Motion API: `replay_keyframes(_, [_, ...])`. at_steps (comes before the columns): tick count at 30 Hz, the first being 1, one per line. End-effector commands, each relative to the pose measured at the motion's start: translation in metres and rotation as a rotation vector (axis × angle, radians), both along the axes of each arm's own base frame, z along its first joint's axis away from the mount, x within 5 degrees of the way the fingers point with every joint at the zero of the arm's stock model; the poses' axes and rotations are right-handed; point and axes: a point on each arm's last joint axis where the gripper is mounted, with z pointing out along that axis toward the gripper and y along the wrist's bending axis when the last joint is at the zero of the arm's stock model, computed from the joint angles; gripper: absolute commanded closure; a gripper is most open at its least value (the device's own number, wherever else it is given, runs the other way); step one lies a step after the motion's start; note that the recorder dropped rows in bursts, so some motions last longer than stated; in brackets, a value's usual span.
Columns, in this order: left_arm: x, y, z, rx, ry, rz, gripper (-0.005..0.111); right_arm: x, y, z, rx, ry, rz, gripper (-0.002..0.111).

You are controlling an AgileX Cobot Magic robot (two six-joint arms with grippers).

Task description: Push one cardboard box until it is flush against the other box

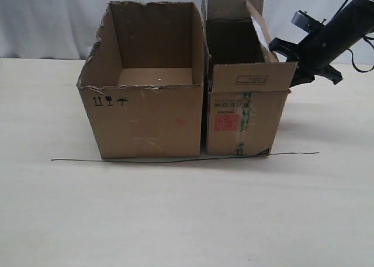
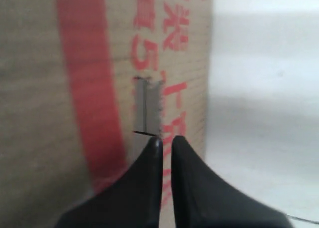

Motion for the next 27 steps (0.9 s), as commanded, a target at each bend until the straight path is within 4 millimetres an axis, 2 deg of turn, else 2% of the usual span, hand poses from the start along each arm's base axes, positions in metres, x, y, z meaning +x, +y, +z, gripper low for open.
replay_keyframes(1, [0.000, 0.000, -0.001, -0.001, -0.003, -0.002, 0.107, 0.000, -0.028, 0.027, -0.067, -0.075, -0.061, 0.103])
replay_keyframes(3, [0.000, 0.000, -0.001, -0.001, -0.003, -0.002, 0.107, -0.006, -0.041, 0.051, -0.082, -0.130, -0.083, 0.103])
replay_keyframes(6, [0.000, 0.000, -0.001, -0.001, -0.003, -0.002, 0.107, -0.022, -0.055, 0.097, -0.139, -0.241, -0.121, 0.103])
replay_keyframes(9, [0.000, 0.000, -0.001, -0.001, -0.003, -0.002, 0.107, -0.049, -0.060, 0.154, -0.215, -0.396, -0.127, 0.103])
replay_keyframes(11, [0.000, 0.000, -0.001, -0.001, -0.003, -0.002, 0.107, -0.069, -0.059, 0.188, -0.200, -0.494, -0.140, 0.103])
replay_keyframes(14, [0.000, 0.000, -0.001, -0.001, -0.003, -0.002, 0.107, -0.103, -0.055, 0.219, -0.146, -0.596, -0.166, 0.103])
replay_keyframes(16, [0.000, 0.000, -0.001, -0.001, -0.003, -0.002, 0.107, -0.130, -0.055, 0.230, -0.149, -0.630, -0.172, 0.103])
replay_keyframes(19, [0.000, 0.000, -0.001, -0.001, -0.003, -0.002, 0.107, -0.185, -0.056, 0.240, -0.161, -0.689, -0.180, 0.103])
replay_keyframes(24, [0.000, 0.000, -0.001, -0.001, -0.003, -0.002, 0.107, -0.287, -0.055, 0.224, -0.144, -0.840, -0.194, 0.103])
replay_keyframes(27, [0.000, 0.000, -0.001, -0.001, -0.003, -0.002, 0.107, -0.338, -0.056, 0.214, -0.135, -0.980, -0.233, 0.103])
